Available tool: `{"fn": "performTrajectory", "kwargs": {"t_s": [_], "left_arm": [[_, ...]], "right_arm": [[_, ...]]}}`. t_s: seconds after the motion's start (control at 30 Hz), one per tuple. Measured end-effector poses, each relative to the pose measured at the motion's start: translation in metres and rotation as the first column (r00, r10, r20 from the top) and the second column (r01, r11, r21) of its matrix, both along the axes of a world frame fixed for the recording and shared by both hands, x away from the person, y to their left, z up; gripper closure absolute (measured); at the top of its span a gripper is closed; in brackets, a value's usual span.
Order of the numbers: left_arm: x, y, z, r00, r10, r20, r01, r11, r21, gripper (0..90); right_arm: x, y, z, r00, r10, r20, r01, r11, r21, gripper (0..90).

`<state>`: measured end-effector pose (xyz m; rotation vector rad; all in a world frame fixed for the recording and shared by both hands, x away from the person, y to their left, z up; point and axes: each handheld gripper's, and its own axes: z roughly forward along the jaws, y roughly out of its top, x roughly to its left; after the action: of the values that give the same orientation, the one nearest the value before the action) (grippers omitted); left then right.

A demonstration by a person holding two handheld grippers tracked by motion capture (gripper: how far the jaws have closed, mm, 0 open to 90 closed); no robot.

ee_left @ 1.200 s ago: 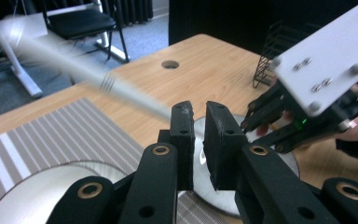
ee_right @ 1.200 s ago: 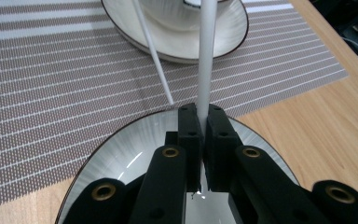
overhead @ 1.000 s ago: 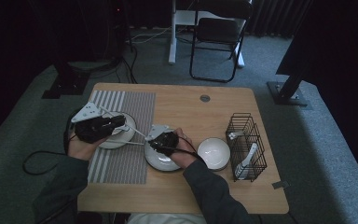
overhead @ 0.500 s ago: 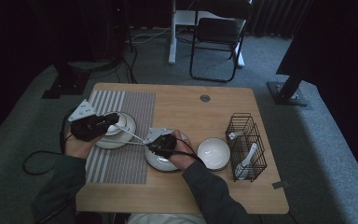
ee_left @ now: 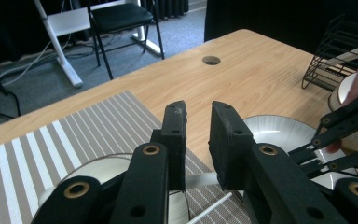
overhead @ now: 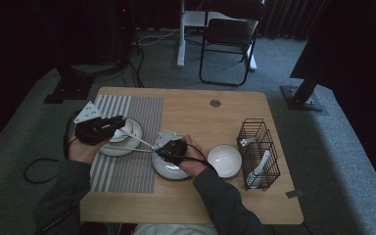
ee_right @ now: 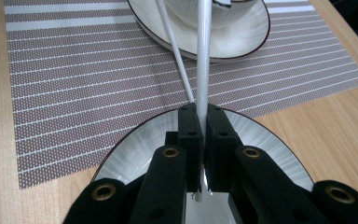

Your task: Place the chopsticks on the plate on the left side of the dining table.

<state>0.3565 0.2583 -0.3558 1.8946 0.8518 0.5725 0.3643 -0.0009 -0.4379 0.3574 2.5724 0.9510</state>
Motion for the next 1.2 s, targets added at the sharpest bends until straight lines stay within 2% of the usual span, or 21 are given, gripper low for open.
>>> {"fn": "performTrajectory", "kwargs": {"t_s": [0.13, 0.27, 0.47, 0.63, 0.83, 1.07, 1.2], "left_arm": [[-0.002, 0.002, -0.001, 1.0000, 0.007, 0.004, -0.007, 1.0000, 0.001, 75.7], [-0.001, 0.007, -0.006, 0.9997, 0.024, -0.008, -0.024, 0.9997, 0.000, 75.8], [0.001, 0.018, -0.014, 0.9976, 0.062, -0.029, -0.062, 0.9980, 0.002, 75.9], [0.004, 0.024, -0.020, 0.9954, 0.083, -0.048, -0.083, 0.9965, 0.003, 75.8], [0.001, 0.027, -0.024, 0.9946, 0.094, -0.043, -0.094, 0.9955, 0.010, 74.0], [-0.006, 0.036, -0.031, 0.9918, 0.123, -0.035, -0.122, 0.9922, 0.028, 71.0], [-0.010, 0.042, -0.038, 0.9887, 0.144, -0.041, -0.143, 0.9891, 0.035, 69.9]], "right_arm": [[0.001, 0.005, -0.001, 1.0000, -0.005, -0.004, 0.005, 1.000, -0.014, 86.9], [0.000, 0.010, 0.001, 0.9999, 0.013, 0.000, -0.013, 1.000, -0.022, 86.9], [-0.001, 0.018, 0.004, 0.9993, 0.037, 0.003, -0.037, 0.999, -0.009, 86.9], [0.000, 0.022, 0.002, 0.9991, 0.043, 0.003, -0.043, 0.999, -0.025, 86.9], [0.003, 0.032, 0.002, 0.9989, 0.046, -0.006, -0.046, 0.998, -0.049, 86.9], [0.011, 0.046, -0.008, 0.9983, 0.053, -0.023, -0.054, 0.996, -0.077, 86.9], [0.016, 0.054, -0.014, 0.9982, 0.054, -0.026, -0.056, 0.992, -0.109, 86.9]]}}
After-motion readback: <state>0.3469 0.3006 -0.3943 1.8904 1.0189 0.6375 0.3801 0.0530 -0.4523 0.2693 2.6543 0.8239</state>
